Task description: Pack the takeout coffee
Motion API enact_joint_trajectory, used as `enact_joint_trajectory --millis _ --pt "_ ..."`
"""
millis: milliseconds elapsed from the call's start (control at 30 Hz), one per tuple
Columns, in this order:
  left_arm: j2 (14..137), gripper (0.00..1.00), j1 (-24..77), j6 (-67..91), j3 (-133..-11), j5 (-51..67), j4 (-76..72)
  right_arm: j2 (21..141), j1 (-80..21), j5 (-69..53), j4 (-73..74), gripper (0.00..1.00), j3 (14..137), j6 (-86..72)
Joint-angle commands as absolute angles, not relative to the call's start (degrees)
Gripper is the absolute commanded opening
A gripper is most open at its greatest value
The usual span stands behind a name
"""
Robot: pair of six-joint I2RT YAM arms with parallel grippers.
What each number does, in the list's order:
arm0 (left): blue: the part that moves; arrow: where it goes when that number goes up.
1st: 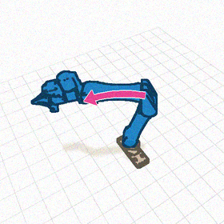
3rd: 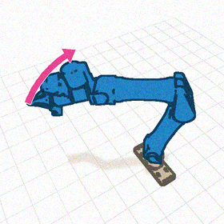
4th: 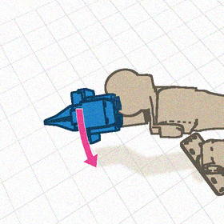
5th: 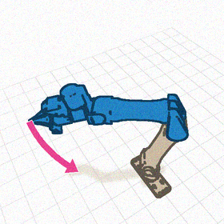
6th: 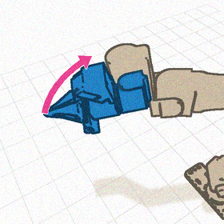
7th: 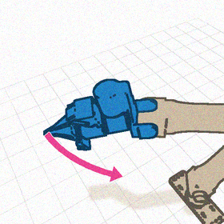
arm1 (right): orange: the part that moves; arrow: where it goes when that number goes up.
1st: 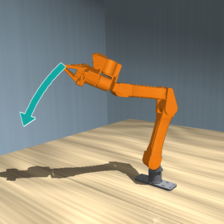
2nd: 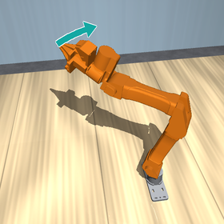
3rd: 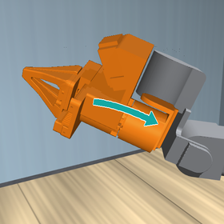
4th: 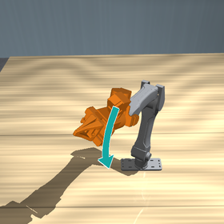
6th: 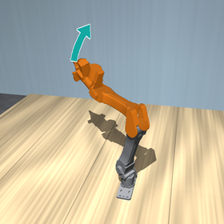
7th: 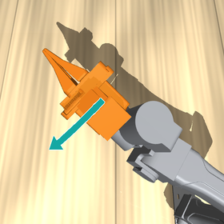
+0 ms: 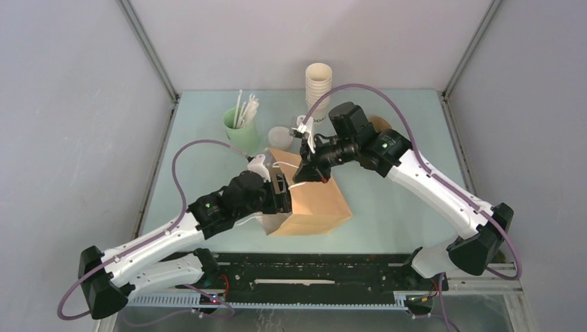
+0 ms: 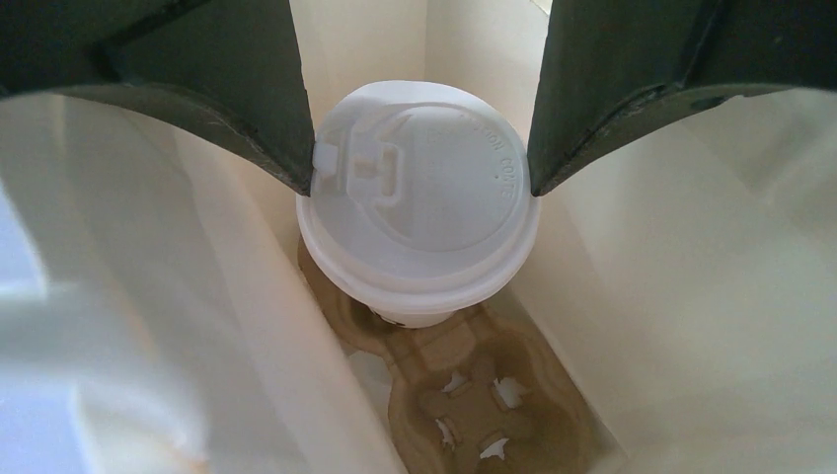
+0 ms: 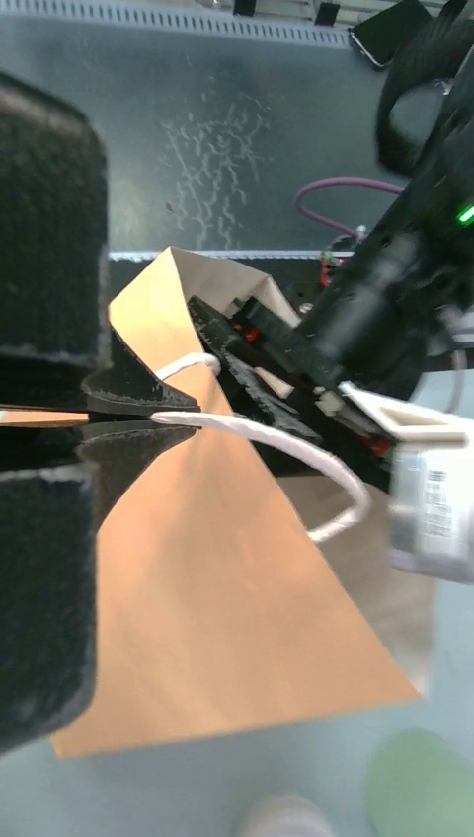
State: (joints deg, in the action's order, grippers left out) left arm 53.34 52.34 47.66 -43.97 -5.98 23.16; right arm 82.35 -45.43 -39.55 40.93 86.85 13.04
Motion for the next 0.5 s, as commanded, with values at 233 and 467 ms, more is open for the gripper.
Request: enact_joint_trajectory --millis 233,467 --pt "58.47 0.37 52.11 49.41 -37.09 -1.54 0.68 90.17 -38.5 -35.46 40.47 0.0 106.59 -12.09" --pt "61.64 0.37 52.12 48.69 -38.34 -0.44 -1.4 87.37 -38.57 -41.98 39.5 0.0 96.09 -20.77"
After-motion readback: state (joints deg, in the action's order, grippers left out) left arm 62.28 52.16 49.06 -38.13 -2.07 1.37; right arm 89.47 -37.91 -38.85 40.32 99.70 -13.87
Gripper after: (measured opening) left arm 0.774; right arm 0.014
